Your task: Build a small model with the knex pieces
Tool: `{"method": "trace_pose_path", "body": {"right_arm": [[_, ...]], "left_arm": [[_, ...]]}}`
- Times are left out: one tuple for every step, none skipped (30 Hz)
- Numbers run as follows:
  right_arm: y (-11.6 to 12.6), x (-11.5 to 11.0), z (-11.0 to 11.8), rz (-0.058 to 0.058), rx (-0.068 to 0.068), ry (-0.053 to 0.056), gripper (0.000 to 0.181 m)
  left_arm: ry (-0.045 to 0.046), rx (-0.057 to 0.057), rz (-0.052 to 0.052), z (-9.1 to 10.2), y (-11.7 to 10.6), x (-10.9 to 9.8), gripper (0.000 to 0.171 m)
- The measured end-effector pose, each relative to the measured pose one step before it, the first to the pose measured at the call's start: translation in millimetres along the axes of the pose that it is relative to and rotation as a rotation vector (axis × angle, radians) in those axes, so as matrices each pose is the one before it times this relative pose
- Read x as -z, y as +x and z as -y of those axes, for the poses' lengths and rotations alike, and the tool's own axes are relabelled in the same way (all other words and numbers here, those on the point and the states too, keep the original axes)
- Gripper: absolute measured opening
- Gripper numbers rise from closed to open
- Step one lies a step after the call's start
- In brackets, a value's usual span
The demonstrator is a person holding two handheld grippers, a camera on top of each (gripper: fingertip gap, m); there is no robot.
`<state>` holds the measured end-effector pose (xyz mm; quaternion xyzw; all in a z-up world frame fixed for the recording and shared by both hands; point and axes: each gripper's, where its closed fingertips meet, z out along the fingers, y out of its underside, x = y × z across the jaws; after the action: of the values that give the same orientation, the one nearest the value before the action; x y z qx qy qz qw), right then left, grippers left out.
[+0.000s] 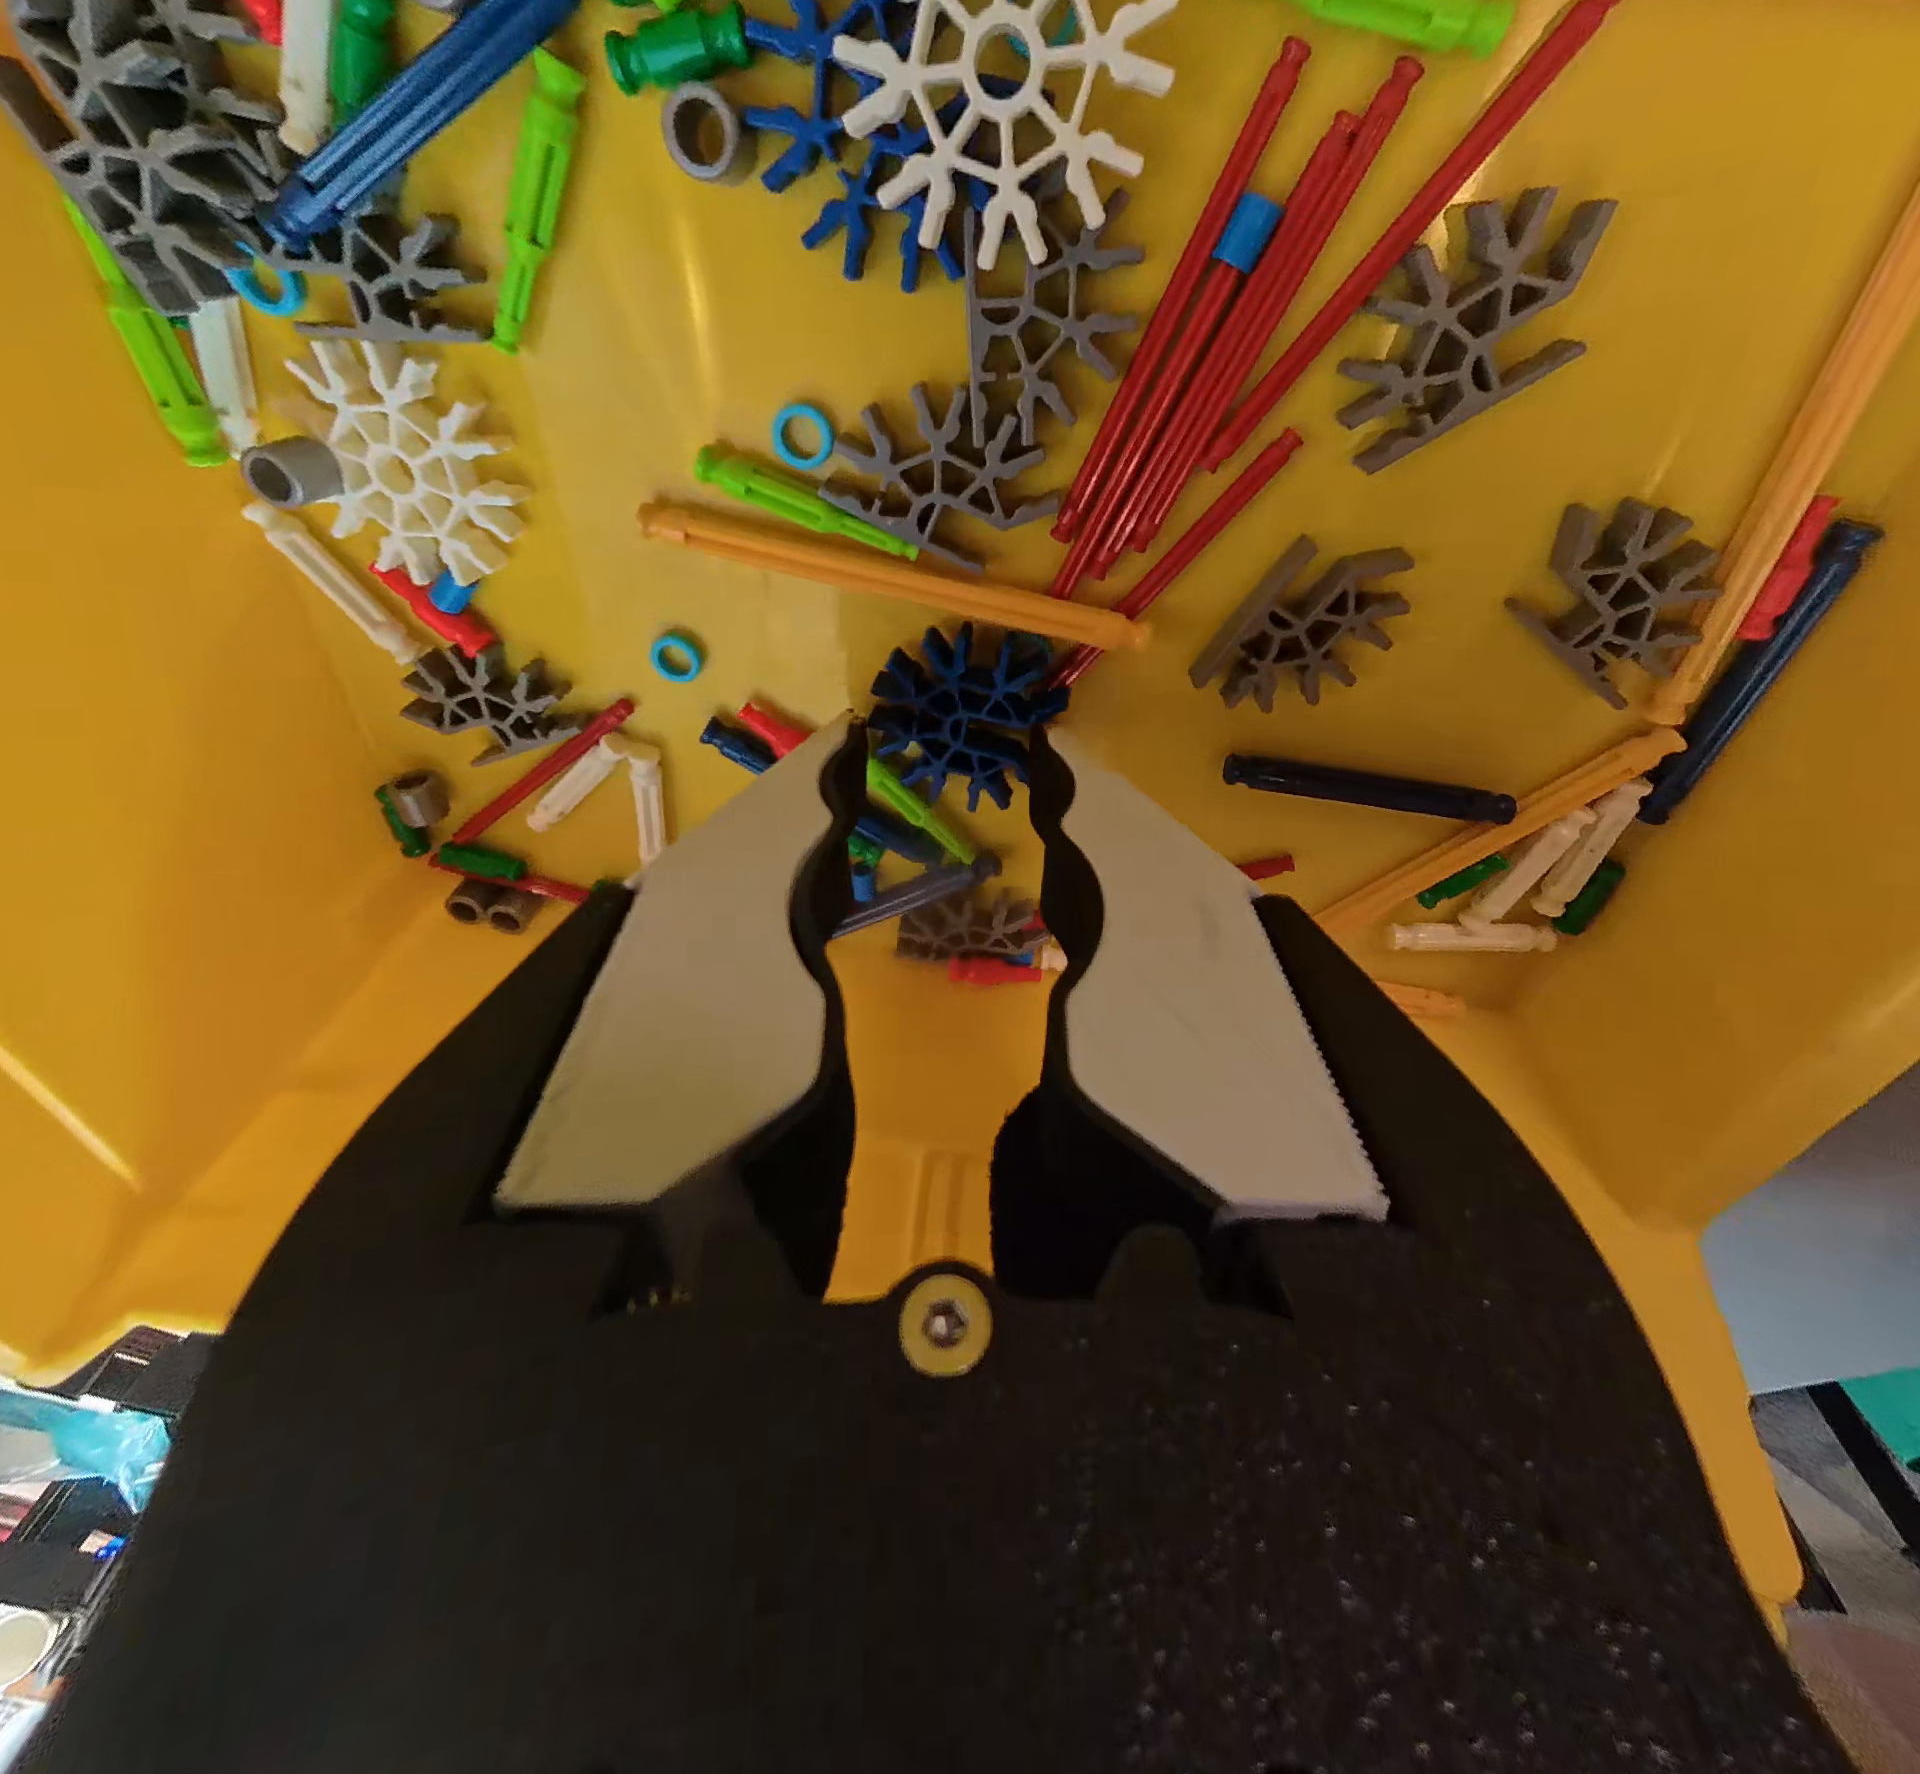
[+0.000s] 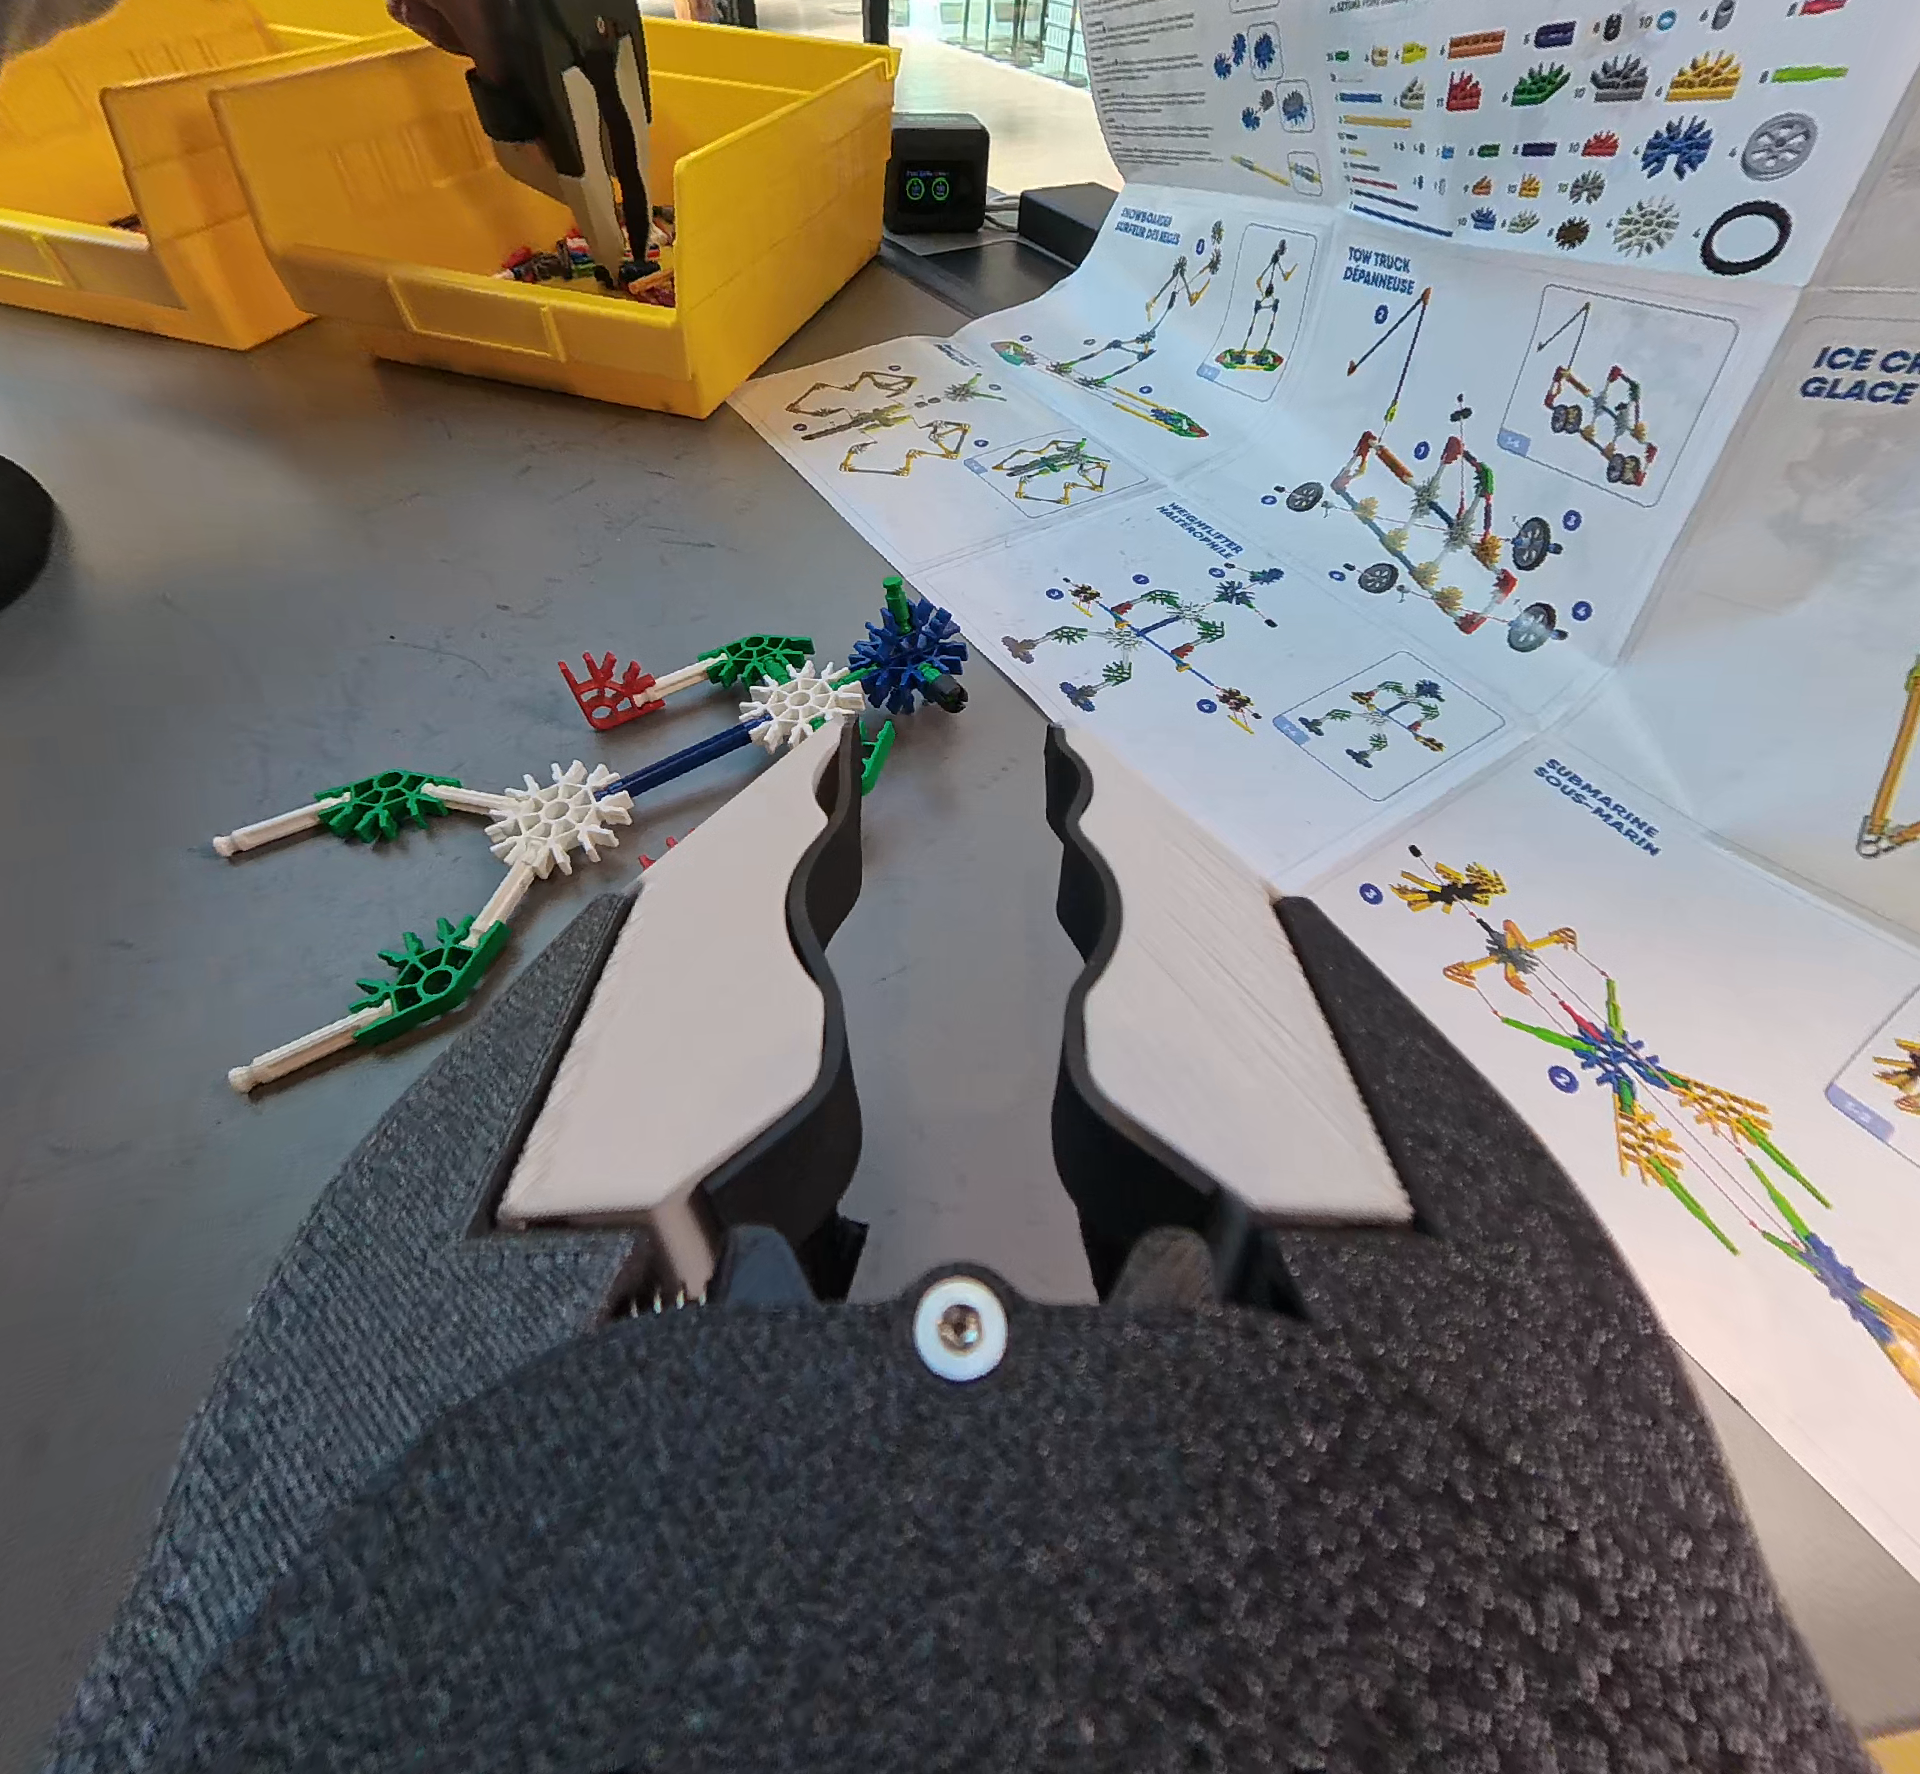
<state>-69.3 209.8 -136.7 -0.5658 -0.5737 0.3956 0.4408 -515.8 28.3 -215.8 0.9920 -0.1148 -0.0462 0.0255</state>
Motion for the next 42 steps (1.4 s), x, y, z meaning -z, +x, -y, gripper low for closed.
{"method": "trace_pose_path", "body": {"right_arm": [[-0.88,-0.14,-0.24,0.0023,0.005,-0.002,0.033],[-1.26,-0.44,-0.53,0.0029,0.007,-0.0037,0.033],[-1.47,-0.59,-0.66,0.0033,0.0089,-0.0056,0.033],[-1.47,-0.85,-0.89,0.0024,0.0102,-0.0067,0.033],[-1.37,-0.81,-0.91,0.0005,0.0106,-0.0072,0.033],[-1.12,-0.83,-0.84,-0.0013,0.0105,-0.0069,0.033],[-1.09,-0.62,-0.75,-0.0014,0.0107,-0.0058,0.034],[-1.23,-0.45,-0.44,-0.0004,0.0106,-0.0037,0.034],[-1.18,-0.32,-0.41,0.0001,0.0095,-0.003,0.034],[-1.08,-0.4,-0.45,0.0006,0.0078,-0.0034,0.033],[-0.84,-0.38,-0.39,0.0011,0.0063,-0.0034,0.033],[-0.8,-0.42,-0.34,0.0011,0.0054,-0.0029,0.033],[-0.88,-0.33,-0.36,0.0016,0.0052,-0.0029,0.033],[-0.85,-0.39,-0.41,0.0021,0.0053,-0.0035,0.033],[-0.96,-0.44,-0.42,0.0016,0.0057,-0.0032,0.033],[-1.0,-0.43,-0.42,0.0017,0.0067,-0.0033,0.033],[-1.01,-0.58,-0.55,0.0013,0.0074,-0.0043,0.033],[-1.09,-0.58,-0.66,0.0007,0.0081,-0.0048,0.033],[-1.0,-0.49,-0.45,-0.0008,0.0089,-0.0041,0.033],[-0.6,-0.47,-0.32,-0.0035,0.0092,-0.003,0.033],[-0.72,-0.25,-0.31,-0.0024,0.0086,-0.0021,0.033],[-0.52,-0.02,-0.05,-0.003,0.007,-0.0005,0.033],[0.09,0.17,0.38,-0.0045,0.0049,0.0021,0.033],[0.12,0.37,0.44,-0.0026,0.0022,0.0035,0.033],[0.31,0.52,0.41,-0.0013,-0.0011,0.0041,0.033],[0.5,0.64,0.84,-0.0005,-0.0033,0.0064,0.033],[-0.04,0.93,1.16,0.0045,-0.0024,0.0094,0.033],[-1.27,1.2,1.86,0.0123,0.0012,0.0145,0.034],[-3.19,1.74,3.2,0.0218,0.0077,0.0237,0.036],[-4.32,2.02,4.66,0.0254,0.0093,0.0313,0.038],[-4.85,1.44,5.4,0.026,0.0023,0.0323,0.039],[-7.0,0.59,5.81,0.0383,-0.0093,0.0287,0.04],[-8.41,-0.56,5.31,0.0434,-0.0165,0.0205,0.04],[-7.65,-1.58,4.24,0.0336,-0.0143,0.0126,0.041],[-5.78,-2.71,2.12,0.0185,-0.011,0.001,0.04],[-5.17,-3.78,-0.3,0.0148,-0.0075,-0.0124,0.041],[-5.35,-3.99,-1.1,0.0169,-0.0026,-0.0131,0.041],[-2.71,-4.25,-2.44,0.0031,-0.0114,-0.0181,0.04],[-0.49,-4.53,-4.64,-0.0041,-0.0236,-0.0313,0.04],[-0.75,-3.82,-4.49,0.0033,-0.0218,-0.0341,0.039],[-1.58,-2.36,-1.13,0.0083,-0.0164,-0.0129,0.037],[-1.81,-1.15,1.24,0.0113,-0.0256,0.0033,0.031]], "left_arm": [[0.00327,-0.0037,0.0011,0.6,0.25,0.04,0.029],[-0.00148,-0.0028,0.0015,-0.18,0.12,-0.05,0.029],[0.00008,-0.0032,0.0029,-0.15,0.01,0.24,0.028],[0.00065,-0.0035,0.0047,-0.12,-0.06,0.22,0.028],[0.00126,-0.0033,0.0073,-0.38,-0.13,0.39,0.028],[0.00242,-0.0035,0.0136,-0.59,-0.8,0.94,0.028],[0.00462,-0.0029,0.0214,-0.71,-1.86,1.7,0.028],[0.00865,0.0007,0.0234,-0.66,-2.24,3.01,0.027],[0.01539,0.0064,0.0253,-0.21,-2.61,4.53,0.027],[0.02088,0.0107,0.0309,0.46,-3.31,6.24,0.027],[0.02357,0.0112,0.0405,0.54,-4.54,7.98,0.027],[0.02524,0.0092,0.0489,0.92,-5.44,9.76,0.027],[0.02888,0.0054,0.0494,1.69,-4.97,11.1,0.027],[0.03667,0.0049,0.0455,3.39,-3.83,12.44,0.027],[0.04654,0.0072,0.0385,5.91,-1.86,13.8,0.027],[0.05614,0.0072,0.0262,8.55,1.11,15.08,0.027],[0.06798,0.0049,0.0095,11.96,5.77,16.27,0.027],[0.0805,0.0017,-0.0131,15.91,12.24,16.38,0.027],[0.08394,-0.006,-0.0344,18.41,19.1,15.16,0.027],[0.07823,-0.0171,-0.0377,19.04,23.47,12.36,0.027],[0.07461,-0.0221,-0.0342,19.27,25.92,8.5,0.027],[0.07736,-0.0164,-0.0476,19.86,30.04,4.14,0.027],[0.07791,-0.0087,-0.0677,19.15,34.26,-0.88,0.027],[0.07378,-0.0042,-0.0659,16.9,33.85,-6.28,0.027],[0.06629,-0.0003,-0.0494,13.58,29.71,-10.67,0.027],[0.05638,0.0029,-0.042,9.9,25.87,-13.76,0.027],[0.04868,0.0071,-0.0381,6.56,21.94,-15.36,0.027],[0.04263,0.0139,-0.0283,4.03,16.9,-16.01,0.027],[0.03166,0.0193,-0.0196,1.21,12.37,-15.6,0.027],[0.01301,0.0141,-0.015,-2.15,9.61,-13.8,0.027],[-0.00428,-0.003,-0.0134,-4.49,8.8,-10.64,0.027],[-0.00512,-0.0238,-0.0068,-4.18,7.78,-7.11,0.027],[0.00291,-0.0373,0.0097,-2.64,5.13,-4.68,0.027],[0.00749,-0.0332,0.0189,-1.34,3.07,-3.29,0.027],[0.00842,-0.0192,0.0102,-0.36,3.38,-2.65,0.027],[0.00843,-0.0125,0.0012,0.44,3.61,-2.22,0.027],[0.00219,-0.0155,0.0009,0.2,2.65,-1.48,0.027],[-0.00272,-0.0189,0.0066,-0.27,0.74,-0.97,0.027],[0.00604,-0.0177,0.0143,0.95,-0.76,-0.31,0.027],[0.01809,-0.0114,0.0114,2.77,-0.27,0.71,0.027],[0.01755,-0.0067,0.0024,3.03,0.98,0.7,0.027],[0.01131,-0.0122,0.0056,2.4,0.7,0.69,0.027]]}}
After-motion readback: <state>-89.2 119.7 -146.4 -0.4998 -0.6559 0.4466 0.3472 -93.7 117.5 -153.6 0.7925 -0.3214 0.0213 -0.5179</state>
